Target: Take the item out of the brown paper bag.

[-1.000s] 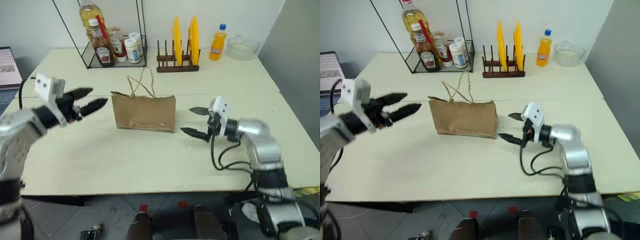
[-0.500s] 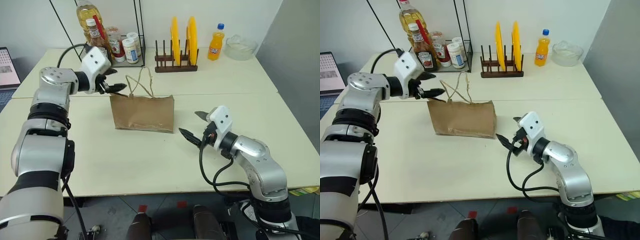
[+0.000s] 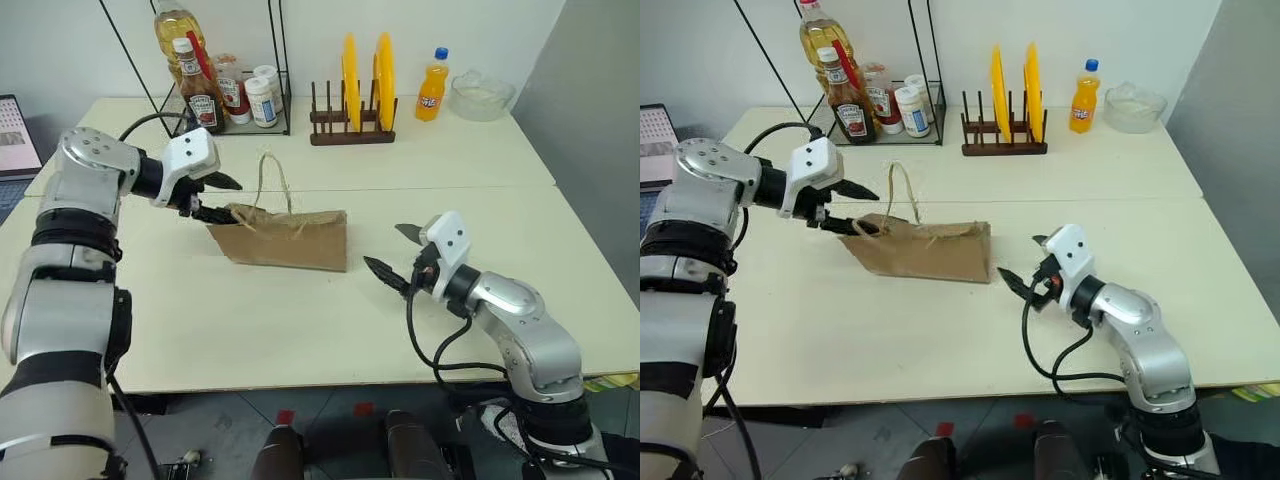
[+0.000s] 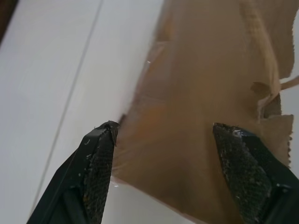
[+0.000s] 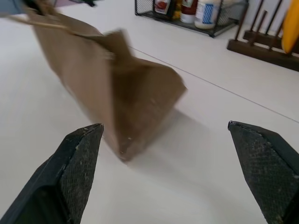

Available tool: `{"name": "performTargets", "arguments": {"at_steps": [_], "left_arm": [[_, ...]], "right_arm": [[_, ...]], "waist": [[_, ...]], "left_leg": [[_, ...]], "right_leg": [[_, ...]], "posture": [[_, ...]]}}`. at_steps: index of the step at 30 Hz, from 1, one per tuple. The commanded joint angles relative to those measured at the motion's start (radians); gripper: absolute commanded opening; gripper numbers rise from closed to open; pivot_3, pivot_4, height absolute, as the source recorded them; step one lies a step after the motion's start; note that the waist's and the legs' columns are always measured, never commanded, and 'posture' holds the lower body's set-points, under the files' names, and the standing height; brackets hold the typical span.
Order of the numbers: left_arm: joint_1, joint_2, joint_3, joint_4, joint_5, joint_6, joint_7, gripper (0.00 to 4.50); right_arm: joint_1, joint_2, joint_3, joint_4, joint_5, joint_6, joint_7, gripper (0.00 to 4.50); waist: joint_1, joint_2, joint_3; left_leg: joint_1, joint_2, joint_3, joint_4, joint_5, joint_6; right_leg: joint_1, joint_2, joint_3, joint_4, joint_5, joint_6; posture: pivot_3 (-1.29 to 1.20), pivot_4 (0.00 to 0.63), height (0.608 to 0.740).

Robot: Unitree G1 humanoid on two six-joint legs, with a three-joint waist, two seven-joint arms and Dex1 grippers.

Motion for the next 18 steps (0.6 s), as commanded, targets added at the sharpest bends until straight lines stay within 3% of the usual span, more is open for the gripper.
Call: {"name": "performTargets", "arguments": {"at_steps": [1, 6, 10, 15, 18], "left_arm": [[0.129, 0.081, 0.046, -0.332, -0.103, 0.184, -0.045, 3.44], [0.303, 0.145, 0.101, -0.609, -0.166, 0.327, -0.015, 3.44], [0.334, 0.183, 0.138, -0.727, -0.209, 0.417, 0.007, 3.44], [0.387, 0.219, 0.181, -0.846, -0.267, 0.459, 0.024, 3.44], [0.5, 0.277, 0.204, -0.94, -0.272, 0.362, -0.012, 3.44]], "right_arm": [[-0.044, -0.036, -0.045, 0.044, 0.031, -0.059, 0.021, 4.48], [-0.093, -0.054, -0.036, 0.124, 0.04, -0.106, 0.037, 4.48], [-0.113, -0.057, -0.026, 0.159, 0.049, -0.132, 0.047, 4.48], [-0.112, -0.063, -0.01, 0.172, 0.055, -0.149, 0.063, 4.48], [-0.103, -0.092, -0.002, 0.166, 0.062, -0.154, 0.102, 4.48]], "waist": [[-0.001, 0.0, 0.0], [0.002, 0.0, 0.0], [0.009, 0.0, 0.0], [0.011, 0.0, 0.001], [0.009, 0.0, 0.001]], "left_leg": [[0.0, 0.001, 0.0, 0.0, 0.0, 0.0], [0.0, 0.004, 0.001, 0.0, -0.001, 0.001], [0.001, 0.004, 0.001, 0.0, -0.001, 0.001], [0.001, 0.004, 0.001, 0.0, -0.001, 0.001], [0.001, 0.004, 0.002, 0.0, -0.001, 0.001]], "right_leg": [[0.0, 0.001, 0.0, 0.0, 0.0, 0.0], [0.0, 0.003, -0.001, 0.001, 0.0, 0.0], [0.0, 0.003, -0.001, 0.001, 0.0, 0.0], [0.0, 0.003, -0.001, 0.0, 0.0, 0.0], [0.0, 0.003, -0.001, 0.0, 0.0, -0.001]], "posture": [[0.0, 0.15, 0.74], [0.0, 0.15, 0.74], [0.0, 0.15, 0.74], [0.0, 0.15, 0.74], [0.0, 0.15, 0.74]]}}
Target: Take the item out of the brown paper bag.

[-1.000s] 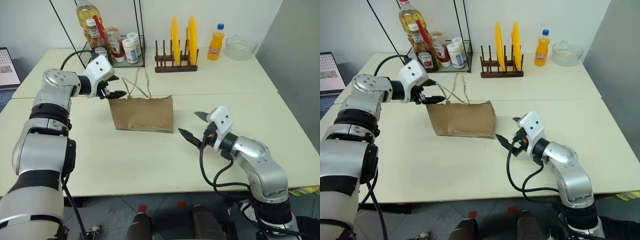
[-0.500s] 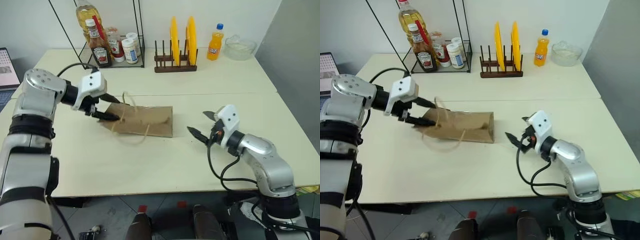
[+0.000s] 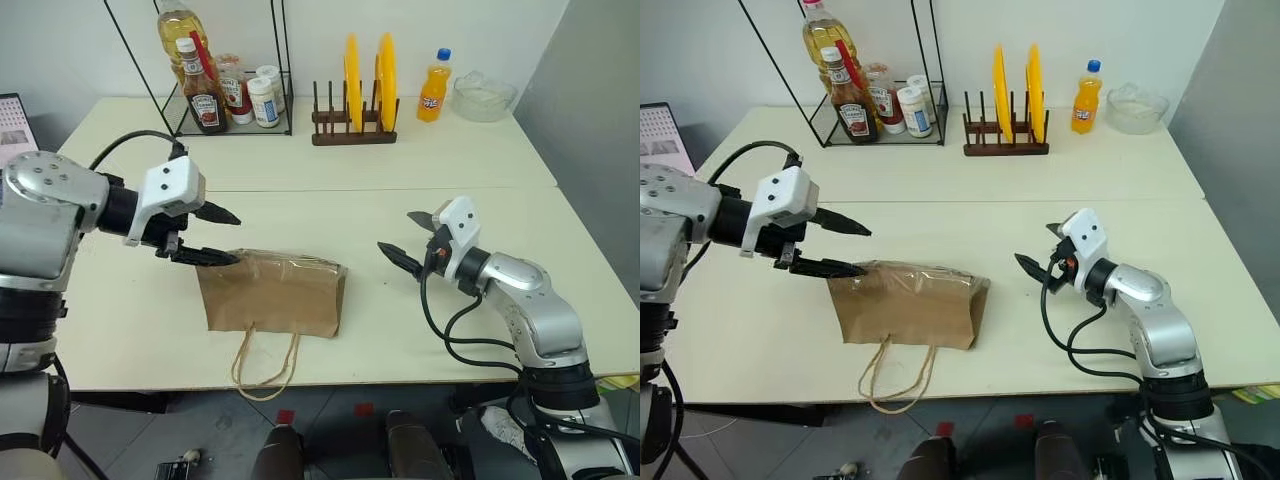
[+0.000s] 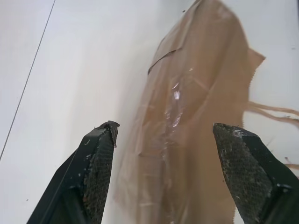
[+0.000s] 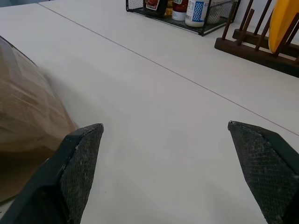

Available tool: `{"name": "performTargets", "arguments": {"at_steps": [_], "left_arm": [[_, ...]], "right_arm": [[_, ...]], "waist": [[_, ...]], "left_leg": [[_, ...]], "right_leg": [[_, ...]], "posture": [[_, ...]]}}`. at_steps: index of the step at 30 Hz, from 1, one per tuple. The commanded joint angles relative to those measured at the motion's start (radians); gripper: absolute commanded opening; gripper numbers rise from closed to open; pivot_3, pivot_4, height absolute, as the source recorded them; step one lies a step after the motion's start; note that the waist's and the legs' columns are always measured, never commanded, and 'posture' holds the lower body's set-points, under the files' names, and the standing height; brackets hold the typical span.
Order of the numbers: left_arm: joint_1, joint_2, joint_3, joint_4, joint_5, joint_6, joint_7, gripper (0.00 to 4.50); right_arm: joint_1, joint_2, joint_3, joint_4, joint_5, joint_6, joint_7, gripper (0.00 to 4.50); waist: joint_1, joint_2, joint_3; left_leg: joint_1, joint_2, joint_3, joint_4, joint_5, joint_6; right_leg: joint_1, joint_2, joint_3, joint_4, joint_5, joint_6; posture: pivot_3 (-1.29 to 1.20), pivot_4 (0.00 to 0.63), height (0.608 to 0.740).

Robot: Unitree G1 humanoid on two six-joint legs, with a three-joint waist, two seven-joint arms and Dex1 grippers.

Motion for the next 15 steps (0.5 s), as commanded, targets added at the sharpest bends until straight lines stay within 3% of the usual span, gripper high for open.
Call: {"name": "performTargets", "arguments": {"at_steps": [1, 7, 15], "left_arm": [[0.12, 0.078, 0.059, -0.114, -0.013, -0.123, -0.043, 3.44], [0.437, 0.16, 0.14, -0.245, -0.019, -0.333, -0.061, 3.44], [0.609, 0.057, 0.082, -0.255, 0.092, -0.548, 0.098, 3.44]], "right_arm": [[0.0, -0.041, 0.003, -0.037, 0.029, -0.029, 0.057, 4.48], [0.073, -0.158, 0.033, -0.096, 0.084, -0.032, 0.217, 4.48], [0.086, -0.229, 0.095, -0.071, 0.078, -0.112, 0.344, 4.48]], "waist": [[-0.001, 0.0, 0.0], [0.007, 0.0, 0.0], [0.009, 0.0, 0.0]], "left_leg": [[0.0, 0.0, 0.0, 0.0, 0.0, 0.0], [0.0, 0.002, 0.003, 0.0, 0.0, 0.0], [0.0, 0.002, 0.003, 0.0, 0.0, 0.0]], "right_leg": [[0.0, 0.0, 0.0, 0.0, 0.0, 0.0], [0.0, 0.0, -0.001, 0.0, -0.001, -0.002], [0.001, 0.0, 0.0, -0.001, -0.001, -0.002]], "posture": [[0.0, 0.15, 0.74], [0.0, 0.15, 0.74], [0.0, 0.15, 0.74]]}}
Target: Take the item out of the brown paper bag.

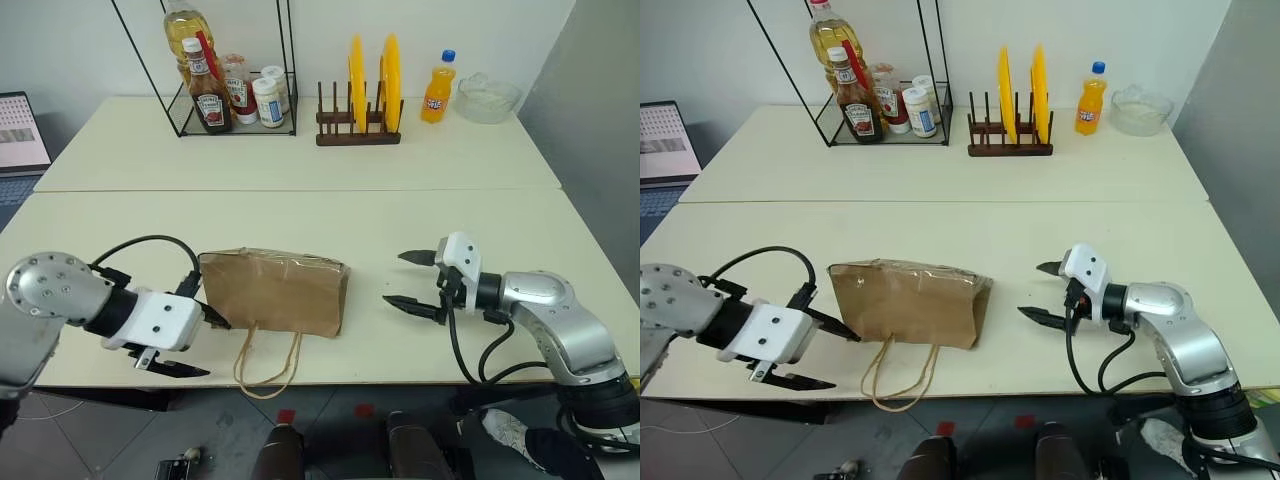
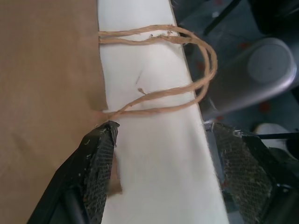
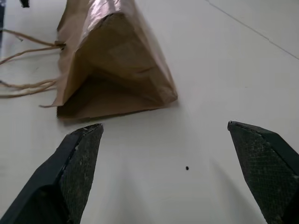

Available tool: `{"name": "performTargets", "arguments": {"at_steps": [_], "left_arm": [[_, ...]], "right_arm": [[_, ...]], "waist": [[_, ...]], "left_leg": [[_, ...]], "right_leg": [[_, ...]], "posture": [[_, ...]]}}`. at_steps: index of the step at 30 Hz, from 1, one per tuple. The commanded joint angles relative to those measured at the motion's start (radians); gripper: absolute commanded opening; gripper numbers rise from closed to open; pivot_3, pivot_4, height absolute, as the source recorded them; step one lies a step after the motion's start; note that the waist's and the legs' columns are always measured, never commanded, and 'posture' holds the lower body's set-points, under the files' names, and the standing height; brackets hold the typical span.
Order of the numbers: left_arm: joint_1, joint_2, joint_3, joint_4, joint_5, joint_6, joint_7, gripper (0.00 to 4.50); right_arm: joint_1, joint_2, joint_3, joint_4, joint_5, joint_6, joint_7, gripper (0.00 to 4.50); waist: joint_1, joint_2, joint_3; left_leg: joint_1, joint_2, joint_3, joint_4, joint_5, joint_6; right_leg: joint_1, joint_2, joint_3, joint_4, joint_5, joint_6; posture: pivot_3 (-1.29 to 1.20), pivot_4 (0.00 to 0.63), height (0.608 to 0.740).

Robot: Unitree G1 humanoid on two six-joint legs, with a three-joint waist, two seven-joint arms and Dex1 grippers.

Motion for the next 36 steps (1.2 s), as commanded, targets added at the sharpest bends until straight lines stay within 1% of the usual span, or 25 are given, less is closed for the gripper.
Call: {"name": "performTargets", "arguments": {"at_steps": [1, 3, 5, 7, 8, 10, 13, 16, 17, 18, 19, 23, 25, 30, 34, 36], "left_arm": [[0.026, -0.045, -0.039, -0.017, 0.074, -0.082, 0.09, 3.44], [0.028, -0.085, -0.07, -0.02, 0.103, -0.084, 0.142, 3.44], [0.021, -0.144, -0.094, -0.038, 0.092, -0.024, 0.2, 3.44], [0.009, -0.209, -0.096, -0.066, 0.027, 0.098, 0.256, 3.44], [0.001, -0.234, -0.088, -0.08, -0.013, 0.167, 0.278, 3.25], [-0.012, -0.256, -0.066, -0.106, -0.086, 0.285, 0.297, 2.84], [-0.018, -0.25, -0.055, -0.132, -0.139, 0.358, 0.303, 1.87], [-0.04, -0.26, -0.038, -0.14, -0.202, 0.448, 0.324, 0.92], [-0.055, -0.267, -0.033, -0.132, -0.22, 0.476, 0.337, 0.54], [-0.072, -0.274, -0.031, -0.116, -0.228, 0.499, 0.353, 0.23], [-0.086, -0.281, -0.029, -0.1, -0.236, 0.52, 0.37, 0.05], [-0.156, -0.333, -0.002, -0.037, -0.275, 0.635, 0.476, 0.05], [-0.178, -0.352, 0.006, -0.032, -0.288, 0.677, 0.515, 0.05], [-0.216, -0.405, 0.03, -0.033, -0.32, 0.766, 0.616, 0.05], [-0.217, -0.436, 0.043, -0.037, -0.344, 0.807, 0.67, 0.05], [-0.218, -0.446, 0.037, -0.039, -0.347, 0.812, 0.679, 0.05]], "right_arm": [[-0.009, -0.017, 0.01, 0.003, 0.001, -0.06, 0.039, 4.48], [-0.013, -0.021, 0.014, 0.023, -0.006, -0.082, 0.047, 4.48], [-0.013, -0.027, 0.02, 0.038, -0.012, -0.103, 0.056, 4.48], [-0.002, -0.042, 0.03, 0.041, -0.026, -0.135, 0.073, 4.48], [0.006, -0.052, 0.036, 0.04, -0.035, -0.156, 0.084, 4.5], [0.028, -0.08, 0.055, 0.038, -0.059, -0.217, 0.118, 4.5], [0.047, -0.104, 0.085, 0.047, -0.086, -0.308, 0.161, 4.5], [0.048, -0.1, 0.126, 0.089, -0.128, -0.43, 0.191, 4.5], [0.045, -0.097, 0.144, 0.109, -0.147, -0.482, 0.202, 4.5], [0.038, -0.09, 0.159, 0.125, -0.161, -0.526, 0.212, 4.5], [0.03, -0.083, 0.172, 0.139, -0.171, -0.562, 0.219, 4.5], [-0.017, -0.027, 0.214, 0.222, -0.203, -0.729, 0.231, 4.5], [-0.031, -0.011, 0.224, 0.259, -0.212, -0.789, 0.235, 4.5], [-0.056, 0.028, 0.254, 0.349, -0.24, -1.004, 0.229, 4.5], [-0.054, 0.058, 0.266, 0.388, -0.265, -1.233, 0.182, 4.5], [-0.053, 0.072, 0.278, 0.421, -0.247, -1.365, 0.172, 4.5]], "waist": [[0.0, 0.0, 0.0], [0.0, 0.0, 0.0], [0.0, 0.0, 0.0], [0.0, 0.0, 0.0], [0.0, 0.0, 0.0], [0.0, 0.0, 0.0], [-0.001, 0.0, 0.0], [-0.003, 0.0, 0.0], [-0.002, 0.0, 0.0], [-0.001, -0.001, 0.0], [-0.001, -0.001, 0.0], [-0.003, -0.001, 0.0], [-0.003, -0.001, 0.0], [-0.002, -0.001, 0.0], [-0.002, -0.001, 0.0], [-0.002, -0.001, -0.001]], "left_leg": [[0.0, 0.0, 0.0, 0.0, 0.0, 0.0], [0.0, 0.0, 0.0, 0.0, 0.0, 0.0], [0.0, 0.0, 0.0, 0.0, 0.0, 0.0], [0.0, 0.0, 0.0, 0.0, 0.0, 0.0], [0.0, 0.0, 0.0, 0.0, 0.0, 0.0], [0.0, 0.0, 0.0, 0.001, 0.0, 0.0], [0.001, 0.0, -0.001, 0.001, 0.0, 0.0], [0.002, 0.0, 0.0, 0.001, 0.0, 0.0], [0.003, 0.0, 0.0, 0.001, 0.0, 0.0], [0.003, 0.0, 0.0, 0.001, 0.0, 0.0], [0.003, 0.0, 0.0, 0.001, 0.0, 0.0], [0.004, 0.0, 0.0, 0.001, 0.0, 0.0], [0.004, 0.0, 0.0, 0.001, 0.0, 0.0], [0.005, 0.0, 0.0, 0.001, 0.0, 0.0], [0.005, 0.0, 0.0, 0.0, 0.0, -0.001], [0.006, 0.0, 0.0, 0.0, 0.0, -0.001]], "right_leg": [[0.0, 0.0, 0.0, 0.0, 0.0, 0.0], [0.0, 0.0, 0.0, 0.0, 0.0, 0.0], [0.0, 0.0, 0.0, 0.0, 0.0, 0.0], [0.0, 0.0, 0.0, 0.0, 0.0, 0.0], [0.0, 0.0, 0.0, 0.0, 0.0, 0.0], [0.0, 0.0, 0.0, 0.0, 0.0, 0.0], [0.001, 0.0, -0.001, 0.001, 0.0, 0.0], [0.001, 0.0, 0.0, 0.001, 0.0, 0.0], [0.002, 0.0, 0.0, 0.001, 0.0, 0.0], [0.002, 0.0, 0.0, 0.001, 0.0, 0.0], [0.002, 0.0, 0.0, 0.001, 0.0, 0.0], [0.003, 0.0, 0.0, 0.001, 0.0, 0.0], [0.003, 0.0, 0.0, 0.001, 0.0, 0.0], [0.004, 0.0, 0.0, 0.0, 0.0, 0.0], [0.004, 0.0, 0.0, 0.0, 0.0, 0.0], [0.004, 0.0, 0.0, 0.0, 0.0, 0.0]], "posture": [[0.0, 0.15, 0.74], [0.0, 0.15, 0.74], [0.0, 0.15, 0.74], [0.0, 0.15, 0.74], [0.0, 0.15, 0.74], [0.0, 0.15, 0.74], [0.0, 0.15, 0.74], [0.0, 0.15, 0.74], [0.0, 0.15, 0.74], [0.0, 0.15, 0.74], [0.0, 0.15, 0.74], [0.0, 0.15, 0.74], [0.0, 0.15, 0.74], [0.0, 0.15, 0.74], [0.0, 0.15, 0.74], [0.0, 0.15, 0.74]]}}
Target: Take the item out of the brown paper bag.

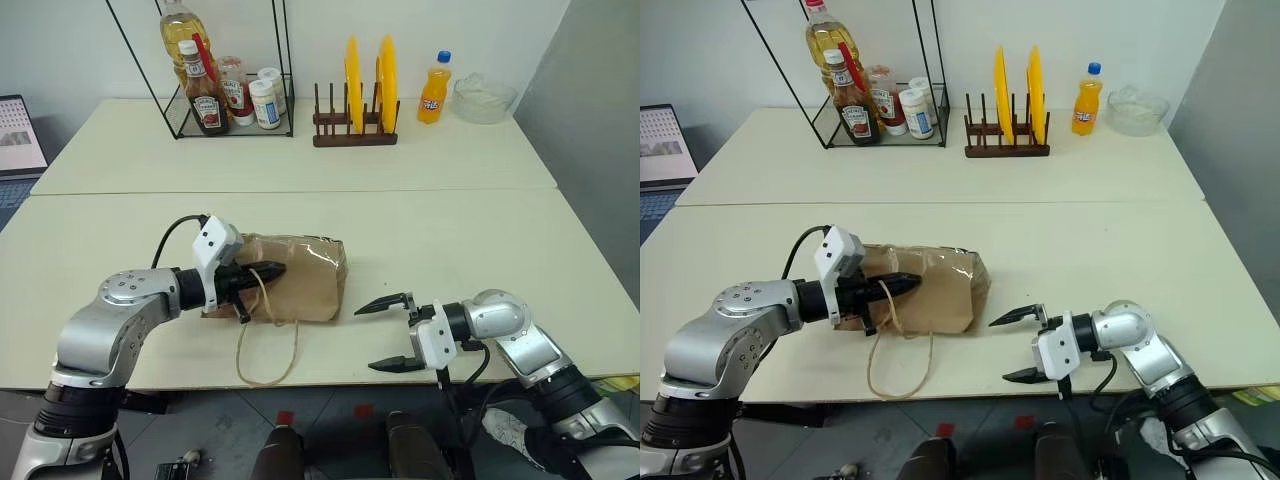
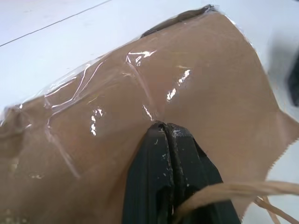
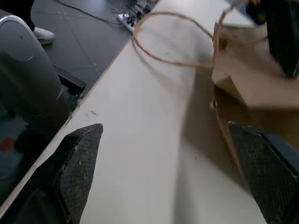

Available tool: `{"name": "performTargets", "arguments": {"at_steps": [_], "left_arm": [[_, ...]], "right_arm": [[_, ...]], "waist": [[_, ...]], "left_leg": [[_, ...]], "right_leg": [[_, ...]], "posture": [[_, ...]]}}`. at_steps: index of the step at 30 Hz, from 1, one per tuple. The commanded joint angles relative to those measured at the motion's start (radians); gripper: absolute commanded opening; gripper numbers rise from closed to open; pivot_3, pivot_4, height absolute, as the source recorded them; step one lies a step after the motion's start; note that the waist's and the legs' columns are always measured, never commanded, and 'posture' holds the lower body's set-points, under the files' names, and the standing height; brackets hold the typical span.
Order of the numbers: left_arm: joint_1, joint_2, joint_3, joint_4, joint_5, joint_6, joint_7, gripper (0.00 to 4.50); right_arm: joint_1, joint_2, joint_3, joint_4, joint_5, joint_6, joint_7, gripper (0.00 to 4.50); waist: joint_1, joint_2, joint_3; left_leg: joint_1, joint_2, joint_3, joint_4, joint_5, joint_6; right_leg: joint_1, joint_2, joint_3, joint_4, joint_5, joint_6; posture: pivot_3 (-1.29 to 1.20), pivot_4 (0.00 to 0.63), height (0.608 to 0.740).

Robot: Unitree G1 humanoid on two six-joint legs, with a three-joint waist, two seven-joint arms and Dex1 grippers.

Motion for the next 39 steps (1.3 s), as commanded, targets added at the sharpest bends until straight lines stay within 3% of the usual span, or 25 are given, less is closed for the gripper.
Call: {"name": "performTargets", "arguments": {"at_steps": [1, 5, 9, 14, 18, 25, 28, 32, 39], "left_arm": [[-0.012, -0.012, 0.022, -0.017, -0.025, 0.015, 0.025, 0.05], [-0.019, -0.029, 0.01, -0.015, -0.029, 0.02, 0.041, 0.05], [-0.034, -0.036, 0.017, -0.014, -0.046, 0.041, 0.05, 0.05], [-0.036, -0.04, 0.018, -0.013, -0.057, 0.055, 0.056, 0.05], [-0.031, -0.042, 0.022, -0.021, -0.064, 0.06, 0.056, 0.05], [-0.057, -0.045, 0.029, 0.016, -0.072, 0.051, 0.063, 0.05], [-0.058, -0.042, 0.033, 0.019, -0.078, 0.054, 0.064, 0.0], [-0.058, -0.041, 0.037, 0.021, -0.085, 0.059, 0.069, 0.0], [-0.047, -0.026, 0.043, 0.017, -0.09, 0.06, 0.063, 0.0]], "right_arm": [[-0.015, 0.024, 0.013, 0.052, -0.003, -0.243, -0.037, 4.5], [-0.088, 0.122, 0.004, 0.211, -0.233, -0.465, -0.184, 4.5], [-0.146, 0.217, -0.018, 0.335, -0.482, -0.563, -0.369, 4.5], [-0.209, 0.267, -0.006, 0.392, -0.878, -0.495, -0.738, 4.5], [-0.242, 0.28, 0.071, 0.395, -1.066, -0.392, -0.978, 4.5], [-0.278, 0.279, 0.235, 0.431, -1.207, -0.331, -1.25, 4.5], [-0.3, 0.286, 0.272, 0.445, -1.225, -0.286, -1.323, 3.88], [-0.317, 0.264, 0.314, 0.46, -1.221, -0.274, -1.38, 2.43], [-0.321, 0.191, 0.364, 0.468, -1.209, -0.289, -1.424, 2.43]], "waist": [[0.0, 0.0, 0.0], [-0.001, 0.0, 0.0], [-0.001, 0.0, 0.0], [0.0, -0.001, -0.001], [-0.005, -0.002, -0.001], [-0.007, -0.005, -0.004], [-0.008, -0.005, -0.004], [-0.007, -0.005, -0.004], [-0.002, -0.005, -0.004]], "left_leg": [[0.0, 0.0, 0.0, 0.0, 0.0, 0.0], [0.003, 0.0, 0.0, 0.0, 0.0, 0.0], [0.003, 0.0, 0.0, 0.0, 0.002, -0.004], [0.004, 0.0, 0.0, 0.0, 0.002, -0.004], [0.006, 0.0, 0.0, -0.001, 0.003, -0.005], [0.006, 0.0, 0.0, -0.001, 0.003, -0.005], [0.006, 0.0, 0.0, -0.001, 0.002, -0.004], [0.006, 0.0, 0.0, -0.001, 0.001, -0.002], [0.006, 0.0, 0.0, -0.001, 0.001, -0.002]], "right_leg": [[0.0, 0.0, 0.0, 0.0, 0.0, 0.0], [0.002, 0.0, 0.0, 0.0, 0.0, 0.0], [0.002, 0.0, 0.0, 0.0, 0.0, 0.0], [0.002, 0.0, 0.0, 0.0, 0.0, 0.0], [0.002, 0.001, 0.001, 0.002, 0.0, -0.001], [0.002, 0.001, 0.002, 0.002, 0.0, -0.001], [0.002, 0.001, 0.002, 0.002, 0.0, -0.001], [0.002, 0.001, 0.002, 0.002, 0.0, -0.002], [0.003, 0.001, 0.002, 0.001, 0.0, -0.002]], "posture": [[0.0, 0.15, 0.74], [0.0, 0.15, 0.74], [0.0, 0.15, 0.74], [0.0, 0.15, 0.74], [0.0, 0.15, 0.74], [0.0, 0.15, 0.74], [0.0, 0.15, 0.74], [0.0, 0.15, 0.74], [0.0, 0.15, 0.74]]}}
